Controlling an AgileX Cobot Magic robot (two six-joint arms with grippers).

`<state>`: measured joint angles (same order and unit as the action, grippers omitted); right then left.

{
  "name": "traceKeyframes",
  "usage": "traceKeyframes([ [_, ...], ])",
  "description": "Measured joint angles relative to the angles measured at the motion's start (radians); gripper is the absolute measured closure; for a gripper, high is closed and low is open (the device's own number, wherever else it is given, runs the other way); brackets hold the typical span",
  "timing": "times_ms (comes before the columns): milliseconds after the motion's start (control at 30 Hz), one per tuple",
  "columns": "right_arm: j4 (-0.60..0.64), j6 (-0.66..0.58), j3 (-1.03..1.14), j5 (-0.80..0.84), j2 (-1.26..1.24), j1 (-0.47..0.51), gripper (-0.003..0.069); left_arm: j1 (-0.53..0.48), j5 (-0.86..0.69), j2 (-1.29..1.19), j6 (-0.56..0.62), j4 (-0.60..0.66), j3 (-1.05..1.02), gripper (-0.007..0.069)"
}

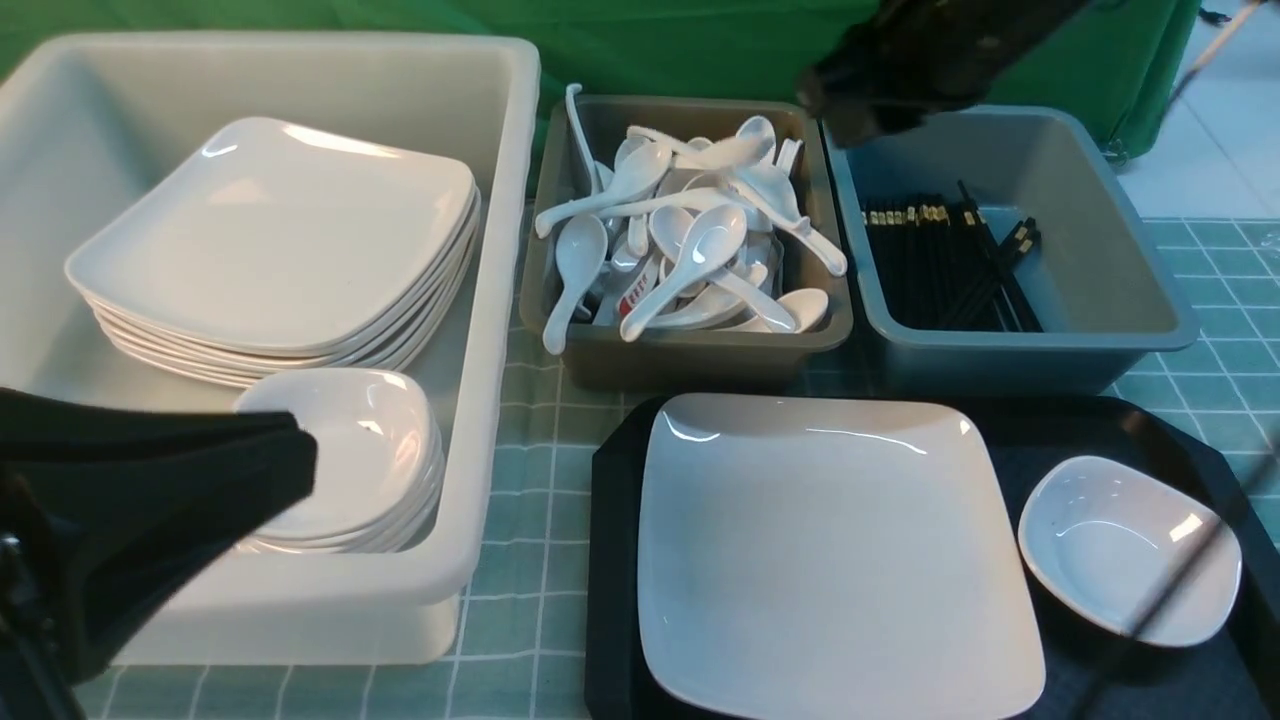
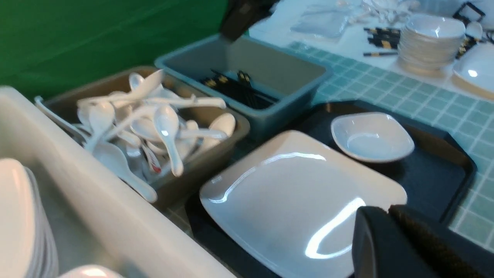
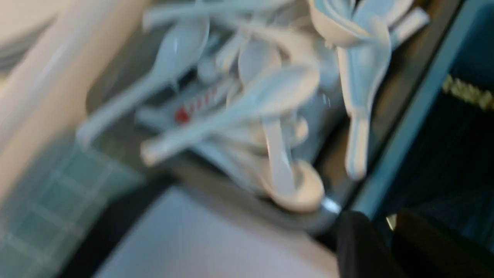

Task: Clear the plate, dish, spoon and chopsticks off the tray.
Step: Use the right arm to grab a small plate from the dinner plate

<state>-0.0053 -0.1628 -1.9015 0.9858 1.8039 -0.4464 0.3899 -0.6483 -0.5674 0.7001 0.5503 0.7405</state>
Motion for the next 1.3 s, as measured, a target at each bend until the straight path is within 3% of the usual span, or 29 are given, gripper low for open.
traceKeyframes([
  [100, -0.095, 0.012, 0.182, 0.096, -0.149, -0.019, 0.0530, 0.000, -0.019, -0.010, 0.000, 0.000, 0.000, 0.0607],
  [267, -0.142, 0.020, 0.598, 0.129, -0.348, -0.020, 0.0405, 0.000, -0.023, -0.010, 0.000, 0.000, 0.000, 0.0607],
  [467, -0.229, -0.010, 1.026, -0.112, -0.431, -0.020, 0.0169, 0.000, -0.023, -0.010, 0.000, 0.002, 0.000, 0.0607],
  [567, -0.265, -0.016, 1.121, -0.261, -0.422, -0.020, 0.0124, 0.000, -0.023, -0.010, 0.000, 0.016, 0.000, 0.0607],
  [700, -0.311, -0.010, 1.170, -0.376, -0.371, -0.020, 0.0113, 0.000, -0.023, -0.010, 0.000, 0.032, 0.000, 0.0607],
  [900, -0.503, 0.096, 1.171, -0.434, -0.259, -0.020, 0.0113, 0.000, -0.044, -0.010, 0.000, 0.038, 0.000, 0.0607],
  [1100, -0.549, 0.109, 1.163, -0.503, -0.167, -0.020, 0.0120, 0.000, -0.057, -0.010, 0.004, 0.038, 0.000, 0.0607],
  [1267, -0.558, 0.102, 1.157, -0.509, -0.146, -0.025, 0.0224, 0.000, -0.060, -0.010, 0.005, 0.038, 0.000, 0.0607],
  [1300, -0.560, 0.102, 1.157, -0.517, -0.143, -0.026, 0.0290, 0.000, -0.060, -0.010, 0.005, 0.038, 0.000, 0.0607],
])
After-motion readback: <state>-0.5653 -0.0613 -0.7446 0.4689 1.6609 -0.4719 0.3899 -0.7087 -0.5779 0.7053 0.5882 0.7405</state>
